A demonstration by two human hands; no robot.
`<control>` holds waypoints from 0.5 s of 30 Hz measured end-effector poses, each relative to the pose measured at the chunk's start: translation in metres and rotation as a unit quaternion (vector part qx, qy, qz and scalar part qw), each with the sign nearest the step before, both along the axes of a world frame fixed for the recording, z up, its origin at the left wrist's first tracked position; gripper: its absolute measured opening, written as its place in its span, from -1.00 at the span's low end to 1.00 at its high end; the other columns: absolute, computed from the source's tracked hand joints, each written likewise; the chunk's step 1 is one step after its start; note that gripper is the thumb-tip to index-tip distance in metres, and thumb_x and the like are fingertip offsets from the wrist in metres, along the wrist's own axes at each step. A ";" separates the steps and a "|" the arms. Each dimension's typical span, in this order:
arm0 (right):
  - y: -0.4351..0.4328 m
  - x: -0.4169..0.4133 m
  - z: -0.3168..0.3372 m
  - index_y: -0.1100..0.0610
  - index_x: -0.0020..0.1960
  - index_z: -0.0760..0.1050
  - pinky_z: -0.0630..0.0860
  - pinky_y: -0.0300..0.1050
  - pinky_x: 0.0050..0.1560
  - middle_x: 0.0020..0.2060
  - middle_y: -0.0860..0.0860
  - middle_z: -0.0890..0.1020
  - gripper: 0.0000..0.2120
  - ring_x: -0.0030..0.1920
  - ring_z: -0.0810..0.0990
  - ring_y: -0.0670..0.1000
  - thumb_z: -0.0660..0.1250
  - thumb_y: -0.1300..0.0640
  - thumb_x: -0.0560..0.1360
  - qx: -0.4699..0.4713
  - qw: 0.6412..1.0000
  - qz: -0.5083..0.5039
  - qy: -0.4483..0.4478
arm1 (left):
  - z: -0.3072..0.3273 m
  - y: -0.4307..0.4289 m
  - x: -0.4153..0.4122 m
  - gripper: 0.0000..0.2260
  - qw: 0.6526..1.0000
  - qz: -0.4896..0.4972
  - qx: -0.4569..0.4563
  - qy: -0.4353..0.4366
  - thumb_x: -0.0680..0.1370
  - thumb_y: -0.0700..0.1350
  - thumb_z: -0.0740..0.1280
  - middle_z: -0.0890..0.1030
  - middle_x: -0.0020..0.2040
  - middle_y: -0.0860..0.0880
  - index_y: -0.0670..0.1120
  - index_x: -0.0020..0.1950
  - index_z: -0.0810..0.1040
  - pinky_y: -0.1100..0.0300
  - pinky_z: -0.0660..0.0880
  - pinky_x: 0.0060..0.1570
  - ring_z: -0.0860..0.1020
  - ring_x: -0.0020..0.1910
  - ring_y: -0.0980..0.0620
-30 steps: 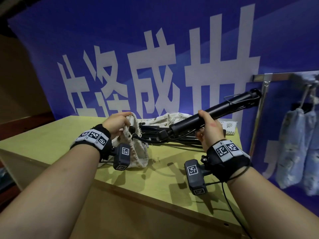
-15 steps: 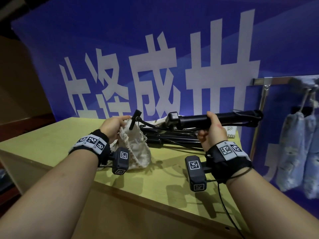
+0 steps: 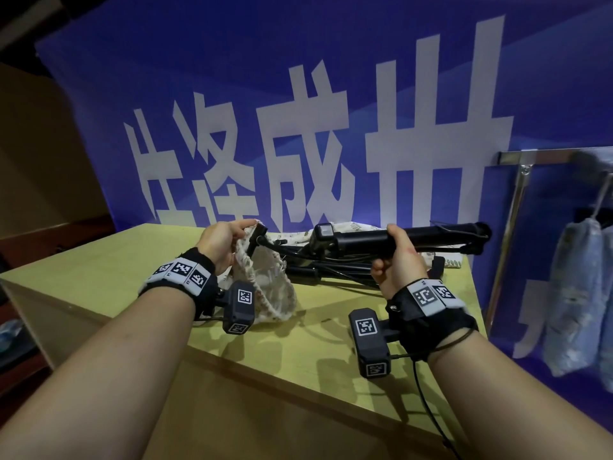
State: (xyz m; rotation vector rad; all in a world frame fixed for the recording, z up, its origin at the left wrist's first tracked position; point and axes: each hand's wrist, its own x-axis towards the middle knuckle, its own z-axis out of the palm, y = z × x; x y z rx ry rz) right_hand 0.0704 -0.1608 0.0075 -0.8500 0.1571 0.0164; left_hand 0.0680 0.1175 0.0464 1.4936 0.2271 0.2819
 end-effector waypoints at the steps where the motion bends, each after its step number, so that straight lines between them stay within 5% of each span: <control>1: 0.000 0.000 0.001 0.13 0.05 0.42 0.31 -0.31 -0.59 -0.39 -0.02 0.48 -0.71 -0.58 0.37 -0.11 0.39 -0.01 0.46 0.003 1.000 0.004 -0.002 | 0.000 0.001 0.000 -0.61 1.000 0.002 0.005 0.003 0.49 -0.38 0.03 0.58 0.21 -0.29 -0.19 0.12 0.59 -0.10 0.54 0.16 0.56 0.21 -0.24; 5: 0.001 -0.001 0.004 0.13 0.00 0.43 0.32 -0.30 -0.59 -0.40 -0.02 0.48 -0.73 -0.58 0.37 -0.10 0.40 -0.02 0.45 0.006 1.000 0.011 -0.009 | -0.001 0.001 -0.002 -0.60 1.000 0.007 0.013 0.009 0.49 -0.37 0.03 0.62 0.15 -0.27 -0.20 0.15 0.58 -0.15 0.51 0.20 0.58 0.17 -0.23; 9: 0.000 -0.002 0.006 0.12 -0.03 0.45 0.34 -0.31 -0.54 -0.34 -0.01 0.50 -0.76 -0.53 0.37 -0.10 0.40 -0.02 0.45 0.010 1.000 0.013 -0.014 | -0.002 0.000 -0.004 -0.56 1.000 0.009 0.003 0.011 0.47 -0.39 0.02 0.63 0.08 -0.26 -0.25 0.23 0.55 -0.01 0.57 -0.04 0.61 0.05 -0.19; 15: 0.000 -0.001 0.006 0.11 -0.04 0.44 0.37 -0.32 -0.51 -0.28 0.02 0.51 -0.75 -0.49 0.38 -0.08 0.37 -0.06 0.47 0.025 0.999 0.020 -0.015 | -0.003 -0.003 -0.006 -0.63 1.000 0.011 -0.004 0.009 0.48 -0.40 0.02 0.64 -0.12 -0.18 -0.23 0.04 0.60 0.12 0.61 -0.28 0.62 -0.28 -0.05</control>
